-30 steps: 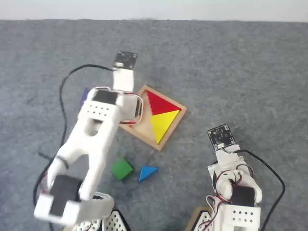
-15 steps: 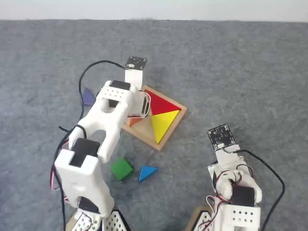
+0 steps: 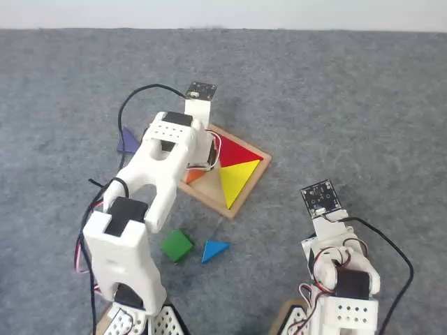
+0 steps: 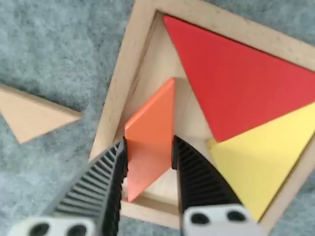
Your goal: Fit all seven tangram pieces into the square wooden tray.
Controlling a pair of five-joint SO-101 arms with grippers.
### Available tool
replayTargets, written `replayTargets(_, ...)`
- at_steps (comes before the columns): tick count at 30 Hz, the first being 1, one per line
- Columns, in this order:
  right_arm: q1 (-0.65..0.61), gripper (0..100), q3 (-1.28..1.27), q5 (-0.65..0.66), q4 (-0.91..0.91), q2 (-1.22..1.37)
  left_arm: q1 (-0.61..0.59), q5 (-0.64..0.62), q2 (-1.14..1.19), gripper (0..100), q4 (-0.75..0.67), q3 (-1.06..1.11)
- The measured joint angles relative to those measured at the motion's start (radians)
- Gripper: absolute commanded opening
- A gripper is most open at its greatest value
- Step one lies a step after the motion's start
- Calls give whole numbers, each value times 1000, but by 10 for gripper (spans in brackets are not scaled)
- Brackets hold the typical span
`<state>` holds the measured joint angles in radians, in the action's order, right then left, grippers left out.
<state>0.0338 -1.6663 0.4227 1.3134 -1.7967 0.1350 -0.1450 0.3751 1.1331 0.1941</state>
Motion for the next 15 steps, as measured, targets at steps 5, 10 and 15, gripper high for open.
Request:
replayTargets(5,0,8,0,0,0,0,-8,2,-204,11,-8,130)
replayTargets(10,0,8,0,0,0,0,-18,20,-474,13,-9,299)
replayTargets(15,3,8,0,0,0,0,-54,37,-606,119,-35,353)
